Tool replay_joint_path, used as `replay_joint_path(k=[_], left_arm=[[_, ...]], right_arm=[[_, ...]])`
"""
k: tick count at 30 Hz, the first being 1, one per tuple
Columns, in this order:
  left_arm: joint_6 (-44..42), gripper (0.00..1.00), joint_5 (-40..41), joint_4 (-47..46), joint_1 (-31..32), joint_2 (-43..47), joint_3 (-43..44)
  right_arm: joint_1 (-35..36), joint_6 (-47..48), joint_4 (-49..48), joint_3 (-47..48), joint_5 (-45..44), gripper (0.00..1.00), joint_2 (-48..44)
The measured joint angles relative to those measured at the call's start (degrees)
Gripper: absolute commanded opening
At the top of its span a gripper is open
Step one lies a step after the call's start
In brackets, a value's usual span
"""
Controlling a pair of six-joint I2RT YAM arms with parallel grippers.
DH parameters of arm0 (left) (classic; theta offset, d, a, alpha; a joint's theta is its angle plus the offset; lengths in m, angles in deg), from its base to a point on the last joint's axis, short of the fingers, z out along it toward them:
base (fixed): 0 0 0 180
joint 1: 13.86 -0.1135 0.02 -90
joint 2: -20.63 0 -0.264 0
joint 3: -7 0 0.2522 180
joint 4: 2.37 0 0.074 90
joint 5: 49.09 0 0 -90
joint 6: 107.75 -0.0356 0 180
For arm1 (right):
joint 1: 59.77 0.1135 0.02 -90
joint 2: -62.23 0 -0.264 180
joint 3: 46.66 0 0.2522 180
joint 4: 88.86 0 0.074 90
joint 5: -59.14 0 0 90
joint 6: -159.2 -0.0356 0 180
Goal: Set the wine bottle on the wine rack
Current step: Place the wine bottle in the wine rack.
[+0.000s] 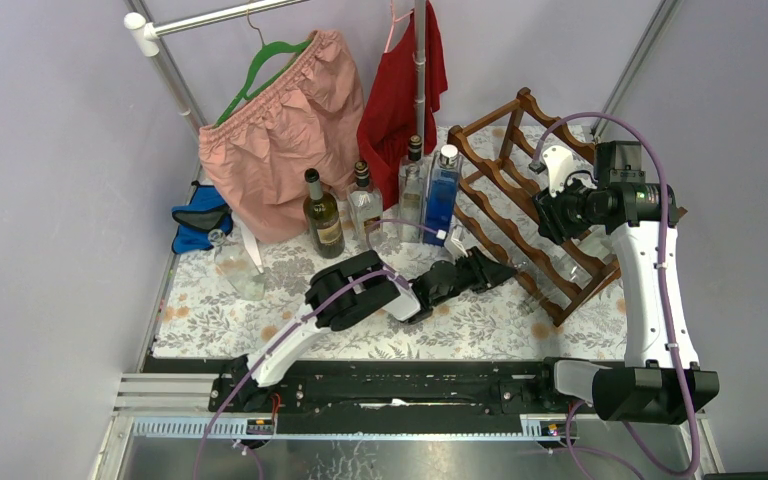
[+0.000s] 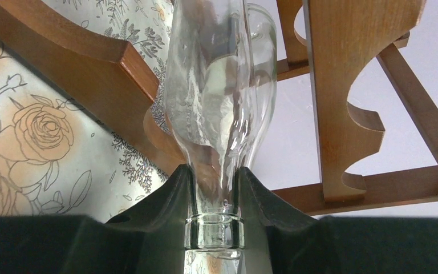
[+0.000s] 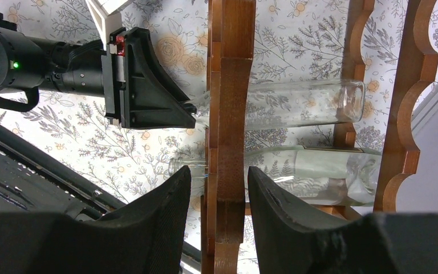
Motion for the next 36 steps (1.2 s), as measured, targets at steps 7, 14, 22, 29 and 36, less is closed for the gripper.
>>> replay_joint_path(k=[7,14,22,29,36], left_arm=[[0.37,0.0,0.04,0.5,0.0,-2.23,3.26],[0.94,0.0,0.0,1.33,0.02,-3.45,5.42],[1.27,0.0,-0.35,1.66,0.02,-4.74,7.48],[2.19,0.0,0.02,2.93,0.02,-5.97,10.1],[2.6,0.0,0.09,3.91,0.02,-6.25,11.1]], right_arm=[[0.02,0.0,0.31,0.0,0.04,0.49,0.11],[0.02,0.0,0.59,0.0,0.39,0.49,0.37],[0.0,0.0,0.59,0.0,0.46,0.49,0.5],[0.0,0.07,0.57,0.0,0.96,0.49,0.52],[0.0,0.22,0.57,0.0,0.98,0.49,0.52]])
